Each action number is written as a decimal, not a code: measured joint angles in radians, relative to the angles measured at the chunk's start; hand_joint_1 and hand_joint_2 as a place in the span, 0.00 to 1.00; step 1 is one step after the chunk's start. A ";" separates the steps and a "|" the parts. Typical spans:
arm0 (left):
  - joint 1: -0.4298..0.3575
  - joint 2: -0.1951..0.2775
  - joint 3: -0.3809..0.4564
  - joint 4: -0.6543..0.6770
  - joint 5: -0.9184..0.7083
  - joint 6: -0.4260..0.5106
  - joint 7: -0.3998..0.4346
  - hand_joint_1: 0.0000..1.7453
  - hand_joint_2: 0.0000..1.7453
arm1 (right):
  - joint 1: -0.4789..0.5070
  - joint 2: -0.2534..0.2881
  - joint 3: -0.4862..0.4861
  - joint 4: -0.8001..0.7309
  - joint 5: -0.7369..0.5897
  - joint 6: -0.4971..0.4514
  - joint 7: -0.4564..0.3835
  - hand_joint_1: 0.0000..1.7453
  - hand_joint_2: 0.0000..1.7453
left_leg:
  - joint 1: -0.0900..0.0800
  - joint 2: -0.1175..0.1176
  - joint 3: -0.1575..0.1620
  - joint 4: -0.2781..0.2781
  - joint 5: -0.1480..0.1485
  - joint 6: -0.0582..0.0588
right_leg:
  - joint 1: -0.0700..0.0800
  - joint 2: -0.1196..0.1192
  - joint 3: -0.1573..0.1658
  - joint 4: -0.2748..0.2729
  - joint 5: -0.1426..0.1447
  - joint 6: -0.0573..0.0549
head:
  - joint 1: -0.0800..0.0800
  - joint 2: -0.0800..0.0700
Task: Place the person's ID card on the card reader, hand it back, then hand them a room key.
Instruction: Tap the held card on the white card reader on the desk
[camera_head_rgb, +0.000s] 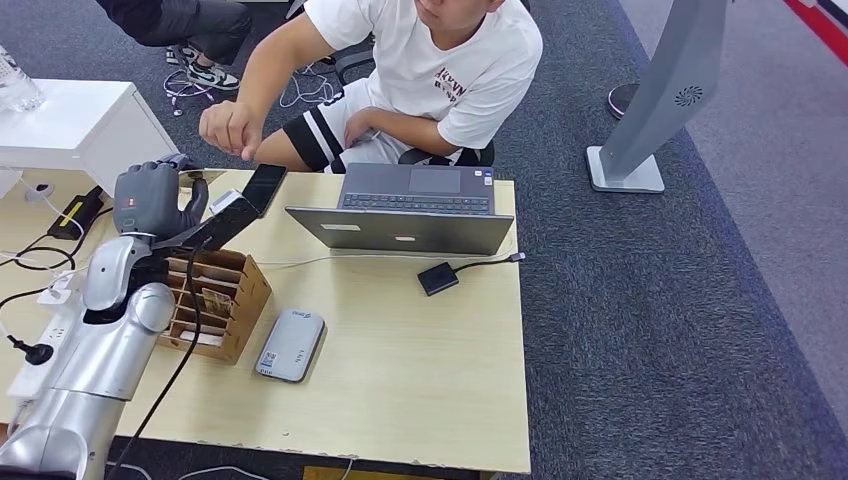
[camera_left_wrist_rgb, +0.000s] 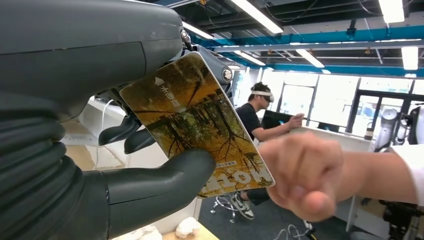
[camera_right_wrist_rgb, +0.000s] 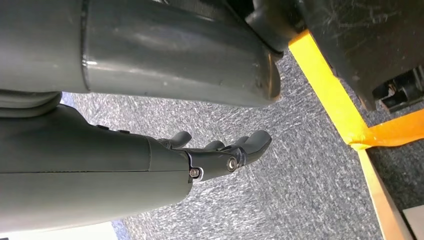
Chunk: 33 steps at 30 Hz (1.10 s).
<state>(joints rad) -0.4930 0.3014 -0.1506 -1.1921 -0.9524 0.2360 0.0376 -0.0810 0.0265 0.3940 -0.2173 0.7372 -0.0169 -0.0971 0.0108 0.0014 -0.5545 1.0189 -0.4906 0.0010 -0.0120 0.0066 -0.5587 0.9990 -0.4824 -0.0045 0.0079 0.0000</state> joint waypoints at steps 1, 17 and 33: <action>0.016 0.000 0.000 -0.017 0.002 0.003 -0.005 1.00 1.00 | 0.001 0.000 0.000 0.000 -0.002 -0.003 0.000 0.00 0.00 | 0.000 0.000 0.000 0.000 0.000 0.000 | 0.000 0.000 0.000 0.000 0.000 0.000 | 0.000 0.000; 0.275 0.001 -0.073 -0.365 -0.029 -0.013 -0.024 1.00 1.00 | 0.023 -0.004 -0.022 0.002 -0.037 -0.044 0.001 0.00 0.00 | 0.000 0.000 0.000 0.000 0.000 0.000 | 0.000 0.000 0.000 0.000 0.000 0.000 | 0.000 0.000; 0.270 0.013 -0.221 -0.338 -0.192 -0.189 0.111 1.00 1.00 | 0.026 -0.004 -0.037 0.003 -0.033 -0.055 0.008 0.00 0.00 | 0.000 0.000 0.000 0.000 0.000 0.000 | 0.000 0.000 0.000 0.000 0.000 0.000 | 0.000 0.000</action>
<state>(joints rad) -0.2232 0.3140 -0.3715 -1.5298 -1.1446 0.0470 0.1486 -0.0548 0.0229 0.3567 -0.2144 0.7043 -0.0718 -0.0886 0.0107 0.0013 -0.5549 1.0189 -0.4905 0.0010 -0.0121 0.0063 -0.5592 0.9988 -0.4823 -0.0045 0.0080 0.0000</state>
